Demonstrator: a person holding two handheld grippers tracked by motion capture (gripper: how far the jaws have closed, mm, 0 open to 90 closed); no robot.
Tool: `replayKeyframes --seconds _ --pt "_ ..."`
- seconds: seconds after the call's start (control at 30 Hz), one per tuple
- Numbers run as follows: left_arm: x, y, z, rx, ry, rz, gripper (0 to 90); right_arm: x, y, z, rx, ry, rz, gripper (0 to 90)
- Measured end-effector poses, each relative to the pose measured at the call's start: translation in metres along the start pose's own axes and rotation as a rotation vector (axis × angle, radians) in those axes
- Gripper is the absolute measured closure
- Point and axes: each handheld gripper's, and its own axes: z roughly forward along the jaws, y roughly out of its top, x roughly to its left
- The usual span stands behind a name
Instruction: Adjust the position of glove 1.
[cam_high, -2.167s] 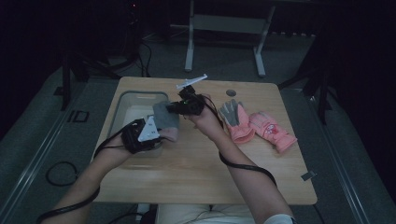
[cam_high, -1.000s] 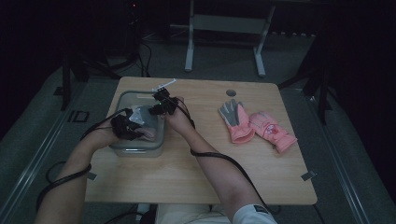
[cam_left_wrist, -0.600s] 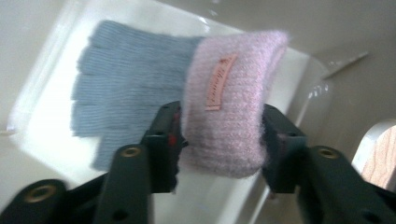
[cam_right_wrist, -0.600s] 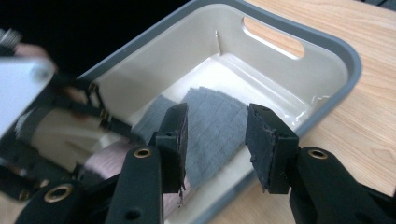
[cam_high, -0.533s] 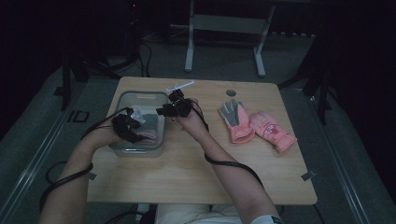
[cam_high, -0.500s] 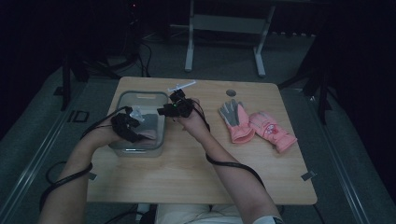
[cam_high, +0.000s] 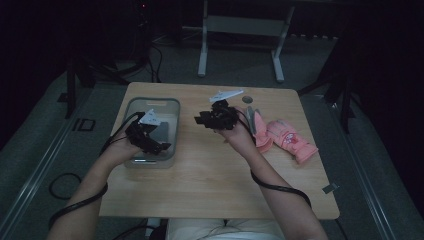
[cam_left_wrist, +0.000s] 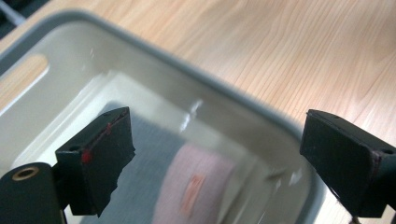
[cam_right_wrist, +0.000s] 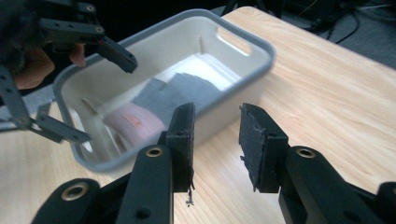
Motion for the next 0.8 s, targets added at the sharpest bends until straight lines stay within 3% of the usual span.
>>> replayKeyframes --seconds 0.03,0.13,0.33,0.37,0.4,0.47,0.5,0.57,0.7,0.77,0.8 --pt "0.000 0.000 0.000 0.000 0.000 0.000 9.4 -0.002 -0.002 -0.006 -0.004 -0.011 -0.010 65.6" --pt "-0.017 0.010 0.003 -0.025 -0.014 0.021 9.5 -0.011 -0.009 -0.020 -0.014 -0.036 -0.023 64.7" --pt "-0.040 0.022 0.009 -0.082 -0.055 0.020 7.1 -0.033 -0.030 -0.041 -0.011 -0.091 -0.064 65.2" --pt "-0.050 0.027 0.014 -0.094 -0.059 0.018 4.5 -0.045 -0.041 -0.047 0.012 -0.123 -0.051 65.4" --pt "-0.055 0.029 0.016 -0.099 -0.062 0.017 0.8 -0.049 -0.044 -0.049 0.019 -0.135 -0.049 65.5" --pt "-0.055 0.029 0.016 -0.099 -0.062 0.017 0.8 -0.054 -0.048 -0.052 0.025 -0.149 -0.042 65.5" --pt "-0.069 0.034 0.023 -0.117 -0.085 0.019 0.7 -0.064 -0.056 -0.057 0.031 -0.169 -0.029 66.2" --pt "-0.079 0.036 0.028 -0.127 -0.089 0.027 0.7 -0.072 -0.063 -0.061 0.036 -0.185 -0.023 66.3" --pt "-0.099 0.035 0.037 -0.182 -0.107 0.030 0.7 -0.086 -0.076 -0.065 0.052 -0.215 -0.007 67.0" --pt "-0.105 0.034 0.040 -0.180 -0.103 0.035 0.7 -0.090 -0.079 -0.065 0.056 -0.220 -0.003 67.1" --pt "-0.115 0.030 0.046 -0.195 -0.108 0.036 0.8 -0.097 -0.085 -0.065 0.063 -0.231 0.006 67.0"
